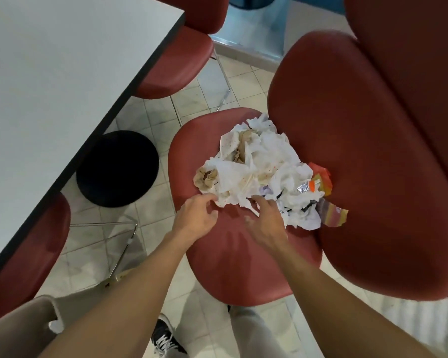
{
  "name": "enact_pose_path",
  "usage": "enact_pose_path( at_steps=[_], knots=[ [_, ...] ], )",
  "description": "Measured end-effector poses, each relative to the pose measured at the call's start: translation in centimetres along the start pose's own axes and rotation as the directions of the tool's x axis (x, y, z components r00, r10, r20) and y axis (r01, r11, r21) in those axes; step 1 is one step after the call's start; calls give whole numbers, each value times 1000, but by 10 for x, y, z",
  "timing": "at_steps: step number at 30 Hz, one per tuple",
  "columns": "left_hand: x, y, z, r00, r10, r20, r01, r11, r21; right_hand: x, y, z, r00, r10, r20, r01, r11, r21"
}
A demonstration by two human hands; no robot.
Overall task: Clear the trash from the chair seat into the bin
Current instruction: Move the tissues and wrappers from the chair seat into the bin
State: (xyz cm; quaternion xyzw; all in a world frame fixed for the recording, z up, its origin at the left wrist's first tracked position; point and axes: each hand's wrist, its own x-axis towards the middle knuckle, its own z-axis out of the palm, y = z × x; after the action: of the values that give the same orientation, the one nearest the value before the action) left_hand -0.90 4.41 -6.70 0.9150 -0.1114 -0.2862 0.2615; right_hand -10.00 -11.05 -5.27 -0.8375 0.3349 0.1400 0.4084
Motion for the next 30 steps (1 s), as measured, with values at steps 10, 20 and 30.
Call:
enact_pose_path(
  at_steps=[10,20,30],
  knots=[
    [101,32,20,999,30,-37,-25,991,135,101,4,-4,1000,-5,27,4,1000,11],
    [150,38,50,996,-6,-94,29,967,252,154,13,23,1000,17,-25,-19,998,-58],
    [123,40,40,981,-60,-184,73,996,60,137,4,18,995,74,-73,-76,997,-19]
  ],
)
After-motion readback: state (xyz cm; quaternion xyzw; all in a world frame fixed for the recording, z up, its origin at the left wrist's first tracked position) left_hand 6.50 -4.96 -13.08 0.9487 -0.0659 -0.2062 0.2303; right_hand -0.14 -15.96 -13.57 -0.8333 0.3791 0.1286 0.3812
